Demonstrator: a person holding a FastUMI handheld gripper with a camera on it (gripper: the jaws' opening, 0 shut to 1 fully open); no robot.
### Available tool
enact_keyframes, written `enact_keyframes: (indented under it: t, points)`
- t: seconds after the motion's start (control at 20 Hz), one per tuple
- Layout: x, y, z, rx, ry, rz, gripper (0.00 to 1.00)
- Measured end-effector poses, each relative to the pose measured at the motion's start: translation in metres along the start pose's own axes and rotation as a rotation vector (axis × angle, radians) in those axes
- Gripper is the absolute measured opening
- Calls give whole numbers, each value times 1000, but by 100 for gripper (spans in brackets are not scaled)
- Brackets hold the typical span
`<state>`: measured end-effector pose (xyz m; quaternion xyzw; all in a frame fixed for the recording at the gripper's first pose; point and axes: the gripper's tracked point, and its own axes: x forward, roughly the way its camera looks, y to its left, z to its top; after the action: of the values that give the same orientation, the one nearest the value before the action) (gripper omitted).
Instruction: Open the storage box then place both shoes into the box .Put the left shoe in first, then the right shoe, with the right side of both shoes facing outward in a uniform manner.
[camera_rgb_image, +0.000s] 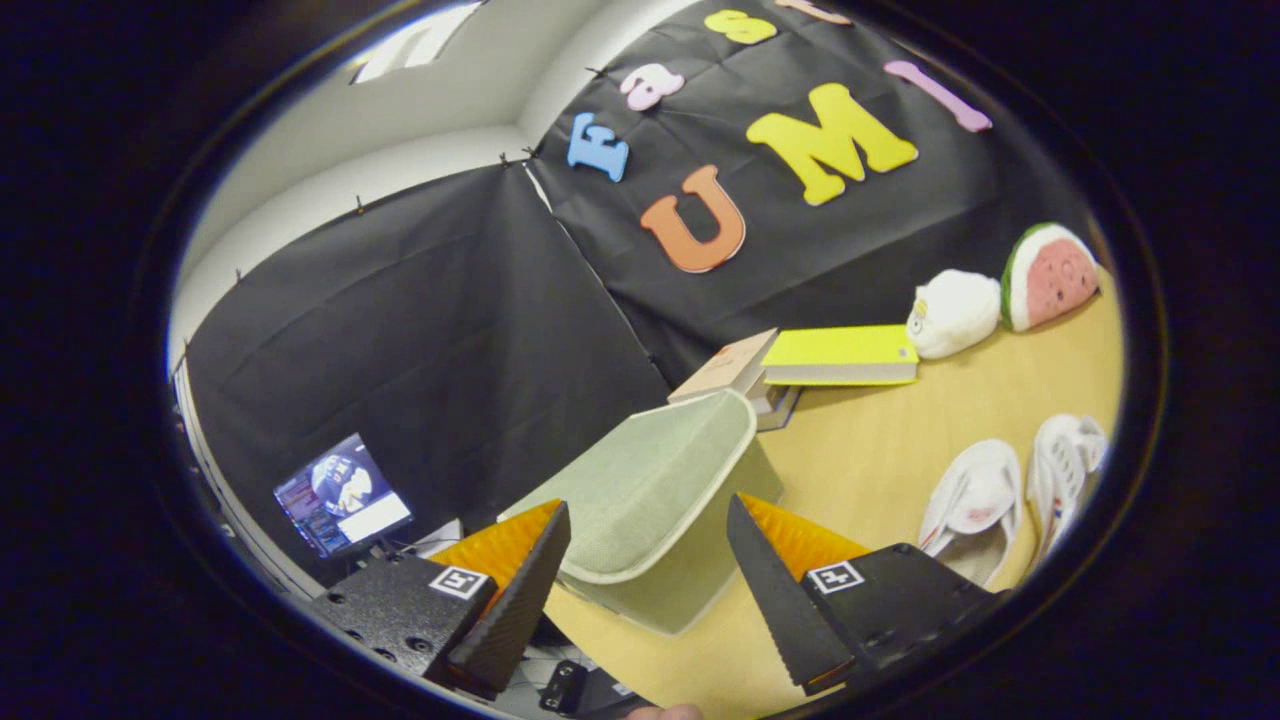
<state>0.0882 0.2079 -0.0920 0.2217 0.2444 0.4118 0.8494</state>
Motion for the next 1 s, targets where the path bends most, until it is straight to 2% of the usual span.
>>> enact_keyframes:
  t: [0.3,0.6,0.8,0.9,1.0]
  points:
    - [30,0,-1,227,98,150,99]
    - [60,-9,1,438,172,251,99]
    - [64,-13,-1,552,219,327,98]
    - [63,-13,1,582,220,358,97]
    - [62,-11,5,559,207,367,93]
